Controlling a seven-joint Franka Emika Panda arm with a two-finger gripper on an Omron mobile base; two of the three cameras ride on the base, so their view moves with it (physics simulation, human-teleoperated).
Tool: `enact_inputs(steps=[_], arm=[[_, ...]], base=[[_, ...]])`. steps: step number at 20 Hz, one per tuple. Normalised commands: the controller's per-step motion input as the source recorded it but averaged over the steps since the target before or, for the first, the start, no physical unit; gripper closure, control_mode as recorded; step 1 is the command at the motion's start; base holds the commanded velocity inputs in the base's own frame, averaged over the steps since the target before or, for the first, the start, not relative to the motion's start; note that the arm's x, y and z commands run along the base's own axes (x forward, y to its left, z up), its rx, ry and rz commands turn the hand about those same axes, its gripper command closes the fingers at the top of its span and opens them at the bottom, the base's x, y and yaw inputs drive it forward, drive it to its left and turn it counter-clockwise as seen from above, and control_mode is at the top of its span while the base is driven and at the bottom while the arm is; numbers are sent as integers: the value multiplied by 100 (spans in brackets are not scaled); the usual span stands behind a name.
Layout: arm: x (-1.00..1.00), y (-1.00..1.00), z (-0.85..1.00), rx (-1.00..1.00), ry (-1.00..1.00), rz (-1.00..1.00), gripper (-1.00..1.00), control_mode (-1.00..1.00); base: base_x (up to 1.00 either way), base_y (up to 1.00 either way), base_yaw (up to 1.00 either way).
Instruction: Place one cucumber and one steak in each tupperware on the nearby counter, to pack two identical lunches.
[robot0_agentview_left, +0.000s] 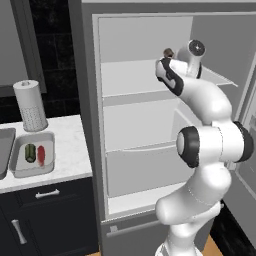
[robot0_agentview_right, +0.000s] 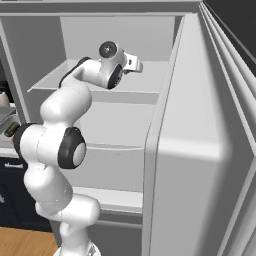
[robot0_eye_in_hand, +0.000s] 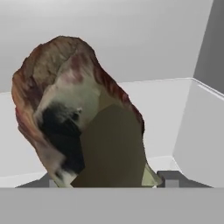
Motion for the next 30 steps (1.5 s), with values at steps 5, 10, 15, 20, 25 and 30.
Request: enact_inputs(steps=[5, 10, 15, 20, 25, 30], arm=[[-100, 29, 1, -9, -6, 0, 100, -100], [-100, 36, 26, -8, -7, 5, 100, -100], [-100, 20, 44, -3, -1, 9, 100, -100], [-100, 0, 13, -1, 2, 2, 100, -100], [-100, 0, -11, -3, 10, -1, 100, -100], [-20, 0, -8, -1, 2, 0, 100, 100]], base=[[0, 0, 0], [0, 0, 0], [0, 0, 0], [0, 0, 0], [0, 0, 0], [-80, 0, 0]])
